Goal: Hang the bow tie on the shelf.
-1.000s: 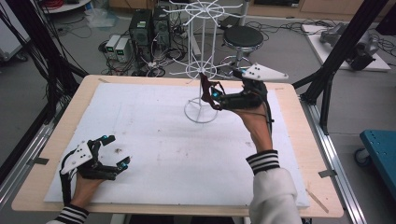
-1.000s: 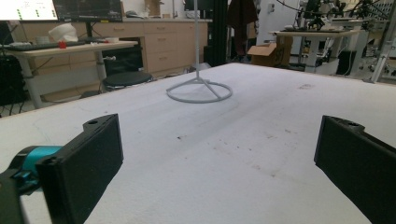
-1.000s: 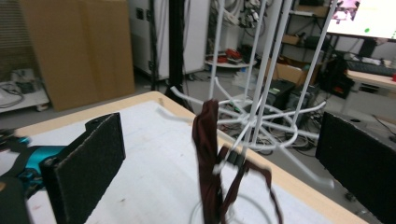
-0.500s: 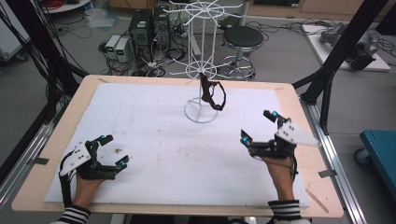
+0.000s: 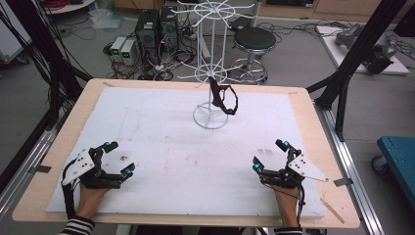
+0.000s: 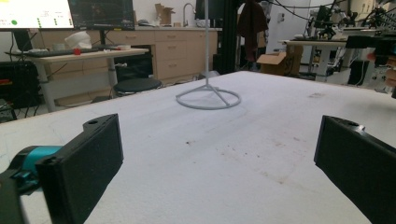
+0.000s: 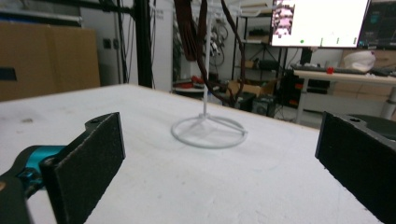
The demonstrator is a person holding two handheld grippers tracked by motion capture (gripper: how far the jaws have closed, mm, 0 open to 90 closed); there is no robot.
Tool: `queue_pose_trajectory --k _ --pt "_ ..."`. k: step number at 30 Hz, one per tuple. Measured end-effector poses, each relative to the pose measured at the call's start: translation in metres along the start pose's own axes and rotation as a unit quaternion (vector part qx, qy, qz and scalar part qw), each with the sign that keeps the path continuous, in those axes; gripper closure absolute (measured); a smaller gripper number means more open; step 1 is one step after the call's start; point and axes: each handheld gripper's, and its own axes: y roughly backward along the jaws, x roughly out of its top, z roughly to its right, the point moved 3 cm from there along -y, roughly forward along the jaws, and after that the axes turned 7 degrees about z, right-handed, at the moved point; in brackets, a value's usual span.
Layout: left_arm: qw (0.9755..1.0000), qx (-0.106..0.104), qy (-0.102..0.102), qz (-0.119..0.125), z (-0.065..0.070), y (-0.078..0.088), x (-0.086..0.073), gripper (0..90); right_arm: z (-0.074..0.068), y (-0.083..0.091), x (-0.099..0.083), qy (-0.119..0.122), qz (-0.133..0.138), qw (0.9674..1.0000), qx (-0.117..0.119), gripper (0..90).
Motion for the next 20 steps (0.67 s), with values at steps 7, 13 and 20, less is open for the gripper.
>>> queue_pose_trajectory --k 7,13,20 --pt "1.0000 0.001 -0.001 0.007 0.001 0.001 0.000 1.7 0.000 0.006 -0.012 -0.012 -0.001 0.9999 -0.011 0.7" --pt "0.9999 0.002 -0.003 0.011 0.001 0.002 0.000 1.7 0.000 0.009 -0.017 -0.013 -0.001 0.9998 -0.018 0.7" --pt "0.9999 0.002 -0.004 0.013 0.001 0.002 0.000 1.7 0.000 0.010 -0.018 -0.009 0.001 0.9997 -0.023 0.7"
